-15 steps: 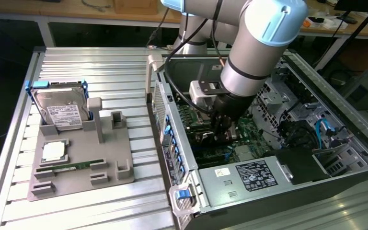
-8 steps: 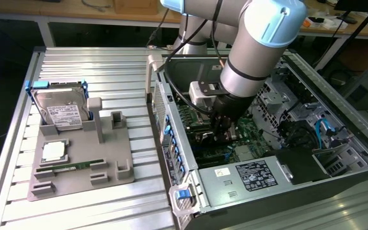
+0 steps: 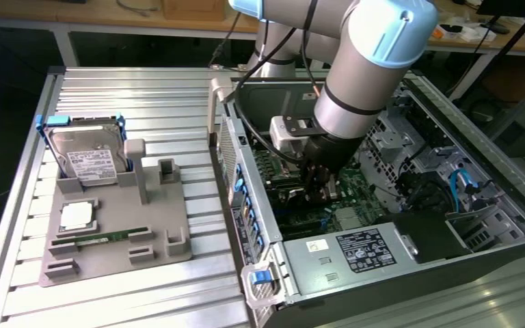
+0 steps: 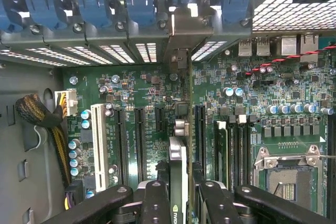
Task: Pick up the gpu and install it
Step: 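Insert the gpu into the slot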
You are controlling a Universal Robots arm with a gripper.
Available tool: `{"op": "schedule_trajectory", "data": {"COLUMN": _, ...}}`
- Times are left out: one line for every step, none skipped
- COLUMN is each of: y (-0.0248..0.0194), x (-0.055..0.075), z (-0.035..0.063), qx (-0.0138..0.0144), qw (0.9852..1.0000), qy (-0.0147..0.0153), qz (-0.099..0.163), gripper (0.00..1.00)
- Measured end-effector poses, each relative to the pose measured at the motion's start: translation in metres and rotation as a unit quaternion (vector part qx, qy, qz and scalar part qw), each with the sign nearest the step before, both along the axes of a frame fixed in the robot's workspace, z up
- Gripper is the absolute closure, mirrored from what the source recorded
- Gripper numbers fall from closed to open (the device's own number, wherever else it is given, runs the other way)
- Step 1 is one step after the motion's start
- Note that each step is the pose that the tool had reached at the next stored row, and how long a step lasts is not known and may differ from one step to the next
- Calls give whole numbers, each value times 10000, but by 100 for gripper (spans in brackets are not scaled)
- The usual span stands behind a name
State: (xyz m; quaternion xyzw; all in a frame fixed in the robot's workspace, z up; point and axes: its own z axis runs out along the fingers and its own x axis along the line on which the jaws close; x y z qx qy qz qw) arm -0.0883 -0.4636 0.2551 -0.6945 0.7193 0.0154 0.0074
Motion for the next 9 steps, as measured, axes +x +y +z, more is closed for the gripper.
{"op": "schedule_trajectory", "data": {"y": 0, "x": 0, "z": 7, "qx": 2, "qw": 10000, "qy": -1, "qz": 0, "gripper": 73}}
{"op": "schedule_trajectory", "data": {"y": 1, "x": 1, "z": 15, "qx": 4, "qw": 10000, "qy": -3, "qz": 0, "gripper": 73}}
{"op": "schedule_trajectory", "data": {"y": 1, "x": 1, "z": 28, "qx": 5, "qw": 10000, "qy": -4, "qz": 0, "gripper": 73}}
{"op": "schedule_trajectory", "data": {"y": 1, "x": 1, "z": 46, "qx": 1, "qw": 10000, "qy": -2, "qz": 0, "gripper": 73}}
{"op": "schedule_trajectory", "data": {"y": -1, "x": 0, "z": 62, "qx": -1, "qw": 10000, "qy": 0, "qz": 0, "gripper": 73}}
{"op": "schedule_trajectory", "data": {"y": 0, "x": 0, "z": 78, "qx": 0, "qw": 10000, "qy": 0, "qz": 0, "gripper": 73}}
{"op": "schedule_trajectory", "data": {"y": 0, "x": 0, "z": 79, "qx": -1, "qw": 10000, "qy": 0, "qz": 0, "gripper": 73}}
{"op": "schedule_trajectory", "data": {"y": 0, "x": 0, "z": 80, "qx": -1, "qw": 10000, "qy": 0, "qz": 0, "gripper": 73}}
{"op": "schedule_trajectory", "data": {"y": 0, "x": 0, "z": 79, "qx": 0, "qw": 10000, "qy": 0, "qz": -6, "gripper": 73}}
